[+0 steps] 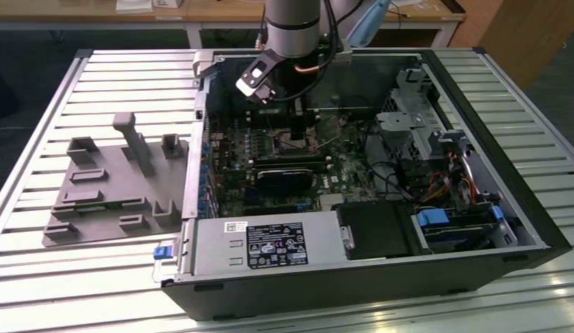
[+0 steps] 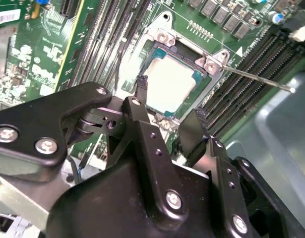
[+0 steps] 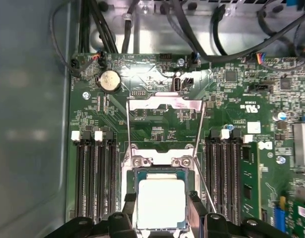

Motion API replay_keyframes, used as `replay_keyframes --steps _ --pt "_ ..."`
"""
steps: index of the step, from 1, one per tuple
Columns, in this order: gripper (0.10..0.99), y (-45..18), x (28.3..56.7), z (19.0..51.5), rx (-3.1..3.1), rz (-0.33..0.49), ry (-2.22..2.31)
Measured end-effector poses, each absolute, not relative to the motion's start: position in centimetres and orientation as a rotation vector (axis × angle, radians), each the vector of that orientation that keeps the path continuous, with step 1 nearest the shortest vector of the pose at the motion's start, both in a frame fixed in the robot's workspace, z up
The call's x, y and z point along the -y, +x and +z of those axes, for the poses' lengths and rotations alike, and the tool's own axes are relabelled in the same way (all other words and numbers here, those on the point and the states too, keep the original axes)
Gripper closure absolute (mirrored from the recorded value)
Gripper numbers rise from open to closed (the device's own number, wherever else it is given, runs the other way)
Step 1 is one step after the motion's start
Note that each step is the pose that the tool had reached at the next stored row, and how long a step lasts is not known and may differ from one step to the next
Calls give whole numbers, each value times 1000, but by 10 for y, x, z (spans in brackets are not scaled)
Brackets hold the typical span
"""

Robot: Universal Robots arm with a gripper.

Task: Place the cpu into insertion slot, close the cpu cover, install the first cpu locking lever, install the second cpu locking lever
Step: 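Place the cpu into insertion slot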

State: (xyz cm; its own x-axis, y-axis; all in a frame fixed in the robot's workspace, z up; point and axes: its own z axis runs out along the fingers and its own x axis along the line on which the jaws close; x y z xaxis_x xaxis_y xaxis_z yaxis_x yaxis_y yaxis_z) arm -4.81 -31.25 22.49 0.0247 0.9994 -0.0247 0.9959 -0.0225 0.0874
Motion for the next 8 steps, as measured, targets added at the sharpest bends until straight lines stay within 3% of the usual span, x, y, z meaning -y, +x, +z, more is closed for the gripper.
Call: replay_keyframes --steps 8 --pt "553 -48 312 234 -2139 67 2190"
